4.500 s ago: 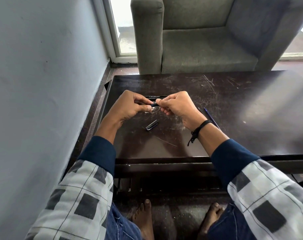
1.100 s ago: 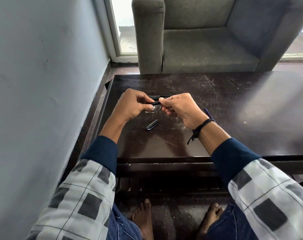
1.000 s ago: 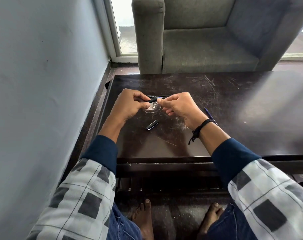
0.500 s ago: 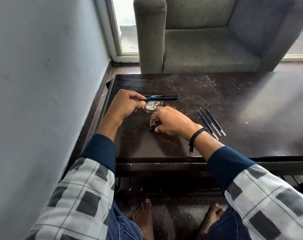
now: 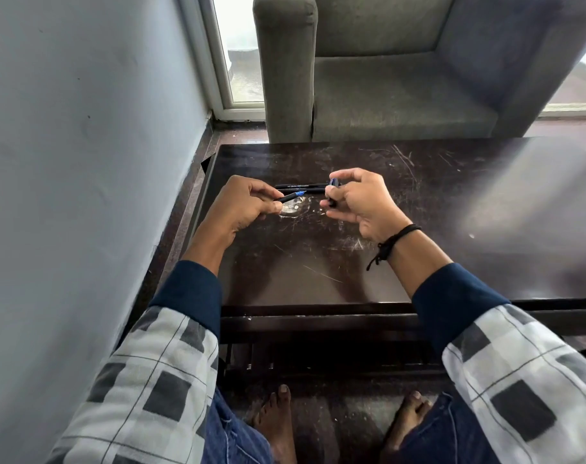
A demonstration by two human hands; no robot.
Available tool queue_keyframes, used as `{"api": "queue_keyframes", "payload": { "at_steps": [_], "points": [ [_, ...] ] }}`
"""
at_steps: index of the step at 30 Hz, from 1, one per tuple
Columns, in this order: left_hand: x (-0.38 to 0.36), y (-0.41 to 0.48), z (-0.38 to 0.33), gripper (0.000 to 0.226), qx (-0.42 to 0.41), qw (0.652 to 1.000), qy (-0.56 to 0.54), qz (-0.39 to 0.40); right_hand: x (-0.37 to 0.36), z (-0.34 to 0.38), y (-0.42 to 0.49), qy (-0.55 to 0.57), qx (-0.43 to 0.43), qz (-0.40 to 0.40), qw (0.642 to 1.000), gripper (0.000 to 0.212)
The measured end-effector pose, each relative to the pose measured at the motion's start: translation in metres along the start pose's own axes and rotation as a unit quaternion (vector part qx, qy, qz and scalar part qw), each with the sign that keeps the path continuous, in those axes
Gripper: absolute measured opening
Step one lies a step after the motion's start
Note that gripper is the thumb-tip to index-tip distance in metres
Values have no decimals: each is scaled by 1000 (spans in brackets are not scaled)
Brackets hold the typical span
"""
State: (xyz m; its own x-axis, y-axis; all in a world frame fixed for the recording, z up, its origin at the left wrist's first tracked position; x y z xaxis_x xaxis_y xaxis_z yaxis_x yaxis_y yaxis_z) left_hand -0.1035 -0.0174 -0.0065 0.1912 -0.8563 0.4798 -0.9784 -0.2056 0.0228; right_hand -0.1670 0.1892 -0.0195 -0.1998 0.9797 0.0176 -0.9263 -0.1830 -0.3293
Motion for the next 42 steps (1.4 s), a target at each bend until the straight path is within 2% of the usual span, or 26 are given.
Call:
{"api": "queue_keyframes", "payload": {
  "at_steps": [3,11,19,25,31,42],
  "points": [
    [-3,-2,-5,22,-6,1000,-1,8,1,-6,1,81,-40,-23,996,17],
    [-8,-2,-8,22,-14,1000,6,26,5,-9,2,181,-47,-48,981,19],
    [-12,-2,-7,22,-19,999,-2,36,-10,-18,1,183,-64,-21,981,19],
    [-17,-1,-7,17,-29,999,-12,38,-13,-20,0,201,-52,-28,978,29],
    [-19,0,-8,13,-36,999,-2,25,-17,-23,-2,200,-51,-36,978,25],
    [-26,2,-4,14,-55,994,74,-53,-13,-22,-6,182,-22,-50,982,27]
  ]
}}
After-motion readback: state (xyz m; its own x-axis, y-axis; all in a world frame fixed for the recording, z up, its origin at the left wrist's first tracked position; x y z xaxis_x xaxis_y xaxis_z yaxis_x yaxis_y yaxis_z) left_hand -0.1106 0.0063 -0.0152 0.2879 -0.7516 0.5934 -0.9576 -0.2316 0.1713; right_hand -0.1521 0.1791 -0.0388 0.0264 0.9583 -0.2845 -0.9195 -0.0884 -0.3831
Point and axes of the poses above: each hand's wrist, its own y-axis towards the middle knuckle, its own x-axis out of the back of the hand, z = x × y, the point moved 8 cm from there along y, towards the middle knuckle, and after that the axes turned 5 degrees about -x, right-handed, at the moved point
